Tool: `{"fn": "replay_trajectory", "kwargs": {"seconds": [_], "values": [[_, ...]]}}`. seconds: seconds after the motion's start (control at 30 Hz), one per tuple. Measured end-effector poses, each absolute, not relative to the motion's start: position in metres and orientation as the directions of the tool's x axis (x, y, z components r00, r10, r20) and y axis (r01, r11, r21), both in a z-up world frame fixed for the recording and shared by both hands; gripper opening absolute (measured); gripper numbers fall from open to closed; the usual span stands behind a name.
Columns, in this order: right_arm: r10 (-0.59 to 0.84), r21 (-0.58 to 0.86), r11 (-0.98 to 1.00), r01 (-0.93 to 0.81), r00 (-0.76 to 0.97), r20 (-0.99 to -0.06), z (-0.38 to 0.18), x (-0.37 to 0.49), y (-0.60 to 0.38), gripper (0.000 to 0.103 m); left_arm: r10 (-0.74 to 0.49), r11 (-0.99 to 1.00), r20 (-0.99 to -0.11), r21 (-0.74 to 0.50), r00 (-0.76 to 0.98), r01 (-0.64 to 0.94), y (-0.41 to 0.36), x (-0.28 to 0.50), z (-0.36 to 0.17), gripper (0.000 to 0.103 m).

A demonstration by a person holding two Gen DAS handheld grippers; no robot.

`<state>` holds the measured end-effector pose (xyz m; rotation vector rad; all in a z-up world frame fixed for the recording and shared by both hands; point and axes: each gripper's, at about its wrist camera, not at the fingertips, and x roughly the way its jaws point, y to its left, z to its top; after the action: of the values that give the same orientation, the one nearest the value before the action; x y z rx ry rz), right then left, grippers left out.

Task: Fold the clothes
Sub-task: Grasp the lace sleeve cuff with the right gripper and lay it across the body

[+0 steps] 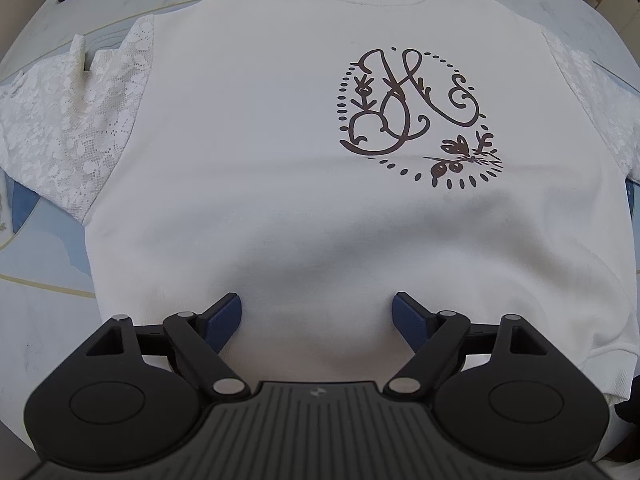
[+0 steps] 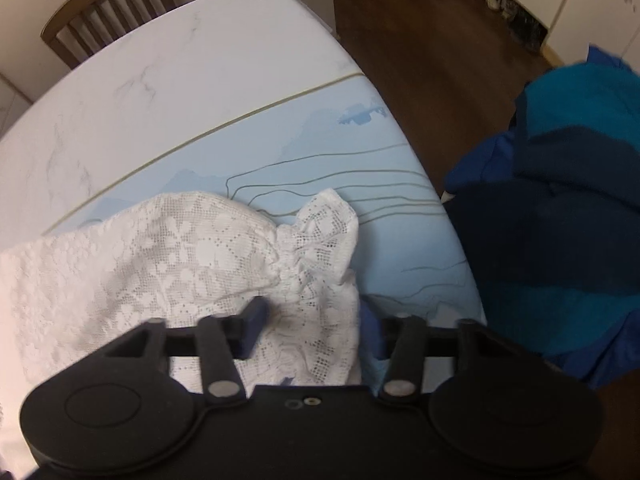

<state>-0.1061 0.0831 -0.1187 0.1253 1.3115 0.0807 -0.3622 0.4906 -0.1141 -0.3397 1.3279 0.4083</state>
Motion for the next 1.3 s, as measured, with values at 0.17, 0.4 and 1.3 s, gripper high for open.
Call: {"fn": "replay_trajectory", "kwargs": {"seconds": [0.17,0.4,1.3], "values": [[0.129,0.120,0.992,-0.051,0.303,-0.944,-0.095,-0.117,0.108,0.103,0.105,0.875,-0.969,-0.018,0.224,-0.484,0.495,-0.376,-0.104,0.082],[0.256,0.143,0.948,-0.285,0.412,-0.874,-0.026,-0.164,0.200,0.103,0.129,0.889,-0.948,-0.020,0.292,-0.458,0.529,-0.379,-0.082,0.082],[0.130,0.032,0.931,-0.363,0.247,-0.960,-0.103,-0.205,0.403,0.103,-0.033,0.999,-0.943,-0.044,0.331,-0.027,0.641,-0.295,-0.121,0.082]]}}
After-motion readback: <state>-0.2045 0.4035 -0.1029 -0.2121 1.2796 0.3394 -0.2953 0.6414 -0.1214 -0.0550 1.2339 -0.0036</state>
